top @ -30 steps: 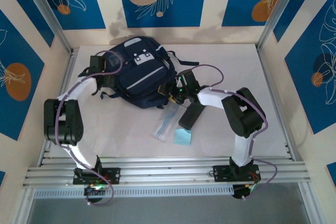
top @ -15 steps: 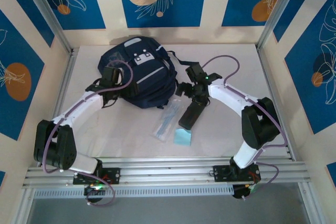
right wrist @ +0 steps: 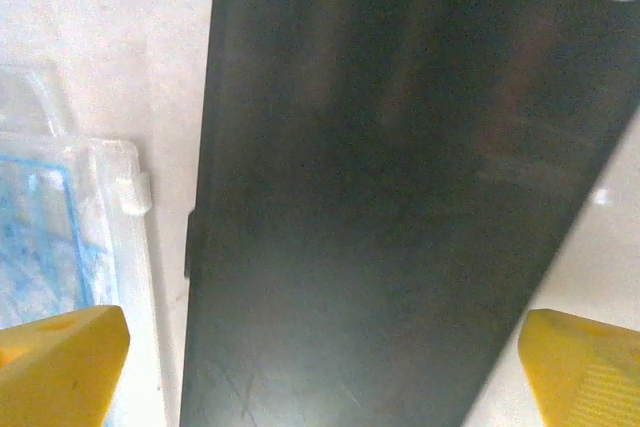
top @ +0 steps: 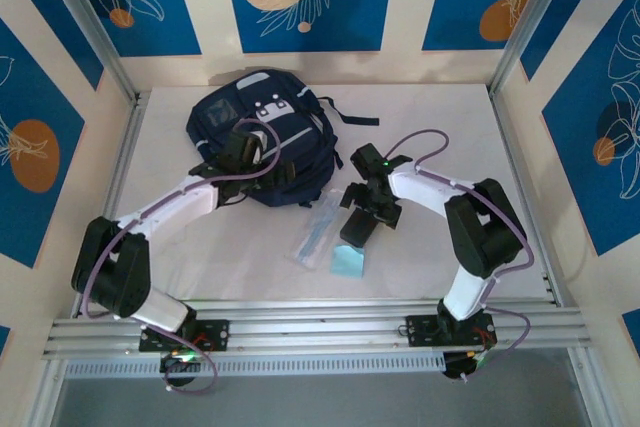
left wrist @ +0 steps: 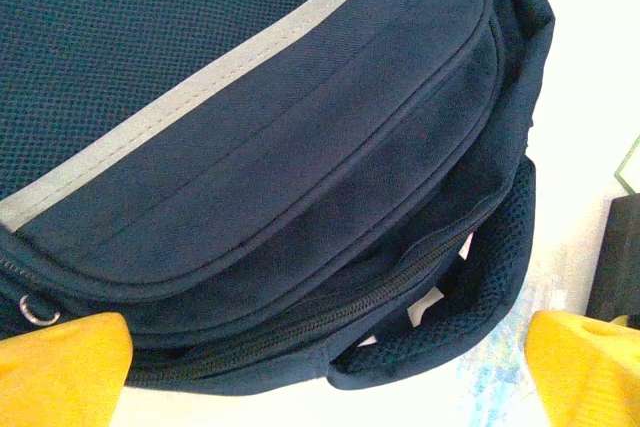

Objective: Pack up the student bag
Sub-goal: Pick up the glasses case from the center of the table, then open the student bag at the top-center of the table.

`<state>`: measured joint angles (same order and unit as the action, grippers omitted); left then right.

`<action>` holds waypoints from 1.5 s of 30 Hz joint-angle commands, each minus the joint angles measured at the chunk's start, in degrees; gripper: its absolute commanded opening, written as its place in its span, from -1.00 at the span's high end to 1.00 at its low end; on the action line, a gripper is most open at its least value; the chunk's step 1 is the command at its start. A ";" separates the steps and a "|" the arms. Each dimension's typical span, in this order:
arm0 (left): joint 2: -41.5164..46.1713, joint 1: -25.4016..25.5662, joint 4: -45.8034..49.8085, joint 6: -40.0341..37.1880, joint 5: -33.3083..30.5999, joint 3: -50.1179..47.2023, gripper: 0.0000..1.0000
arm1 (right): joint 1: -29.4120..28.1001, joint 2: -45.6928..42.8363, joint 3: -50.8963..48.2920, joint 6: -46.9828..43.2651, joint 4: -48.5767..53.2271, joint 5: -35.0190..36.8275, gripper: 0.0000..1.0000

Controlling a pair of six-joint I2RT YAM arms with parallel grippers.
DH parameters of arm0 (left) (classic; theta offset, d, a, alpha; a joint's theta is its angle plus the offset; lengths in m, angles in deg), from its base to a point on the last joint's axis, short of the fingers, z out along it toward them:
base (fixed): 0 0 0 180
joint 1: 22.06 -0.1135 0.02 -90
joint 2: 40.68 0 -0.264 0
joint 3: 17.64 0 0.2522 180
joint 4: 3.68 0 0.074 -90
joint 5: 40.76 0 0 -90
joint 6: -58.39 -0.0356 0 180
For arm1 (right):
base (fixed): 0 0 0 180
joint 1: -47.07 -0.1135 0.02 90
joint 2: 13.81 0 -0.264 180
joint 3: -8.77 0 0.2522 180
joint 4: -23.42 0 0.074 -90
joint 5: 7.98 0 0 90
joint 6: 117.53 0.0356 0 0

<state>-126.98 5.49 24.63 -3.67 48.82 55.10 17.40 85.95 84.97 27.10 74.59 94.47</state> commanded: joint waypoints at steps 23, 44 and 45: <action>-27.09 0.57 14.42 -34.46 -7.65 27.71 -0.66 | 13.46 -13.33 -6.57 -10.59 -1.08 -5.37 0.08; -22.36 -6.31 18.10 -21.38 15.98 35.06 1.00 | 15.65 -17.85 -4.73 -12.09 -9.67 -14.67 0.30; -21.70 -7.45 17.91 -19.45 18.57 35.65 1.00 | 14.99 -17.11 -3.68 -11.72 -10.47 -14.81 0.30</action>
<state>-153.95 1.21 42.18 -31.38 56.10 86.88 33.92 67.81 77.87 14.54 68.41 82.93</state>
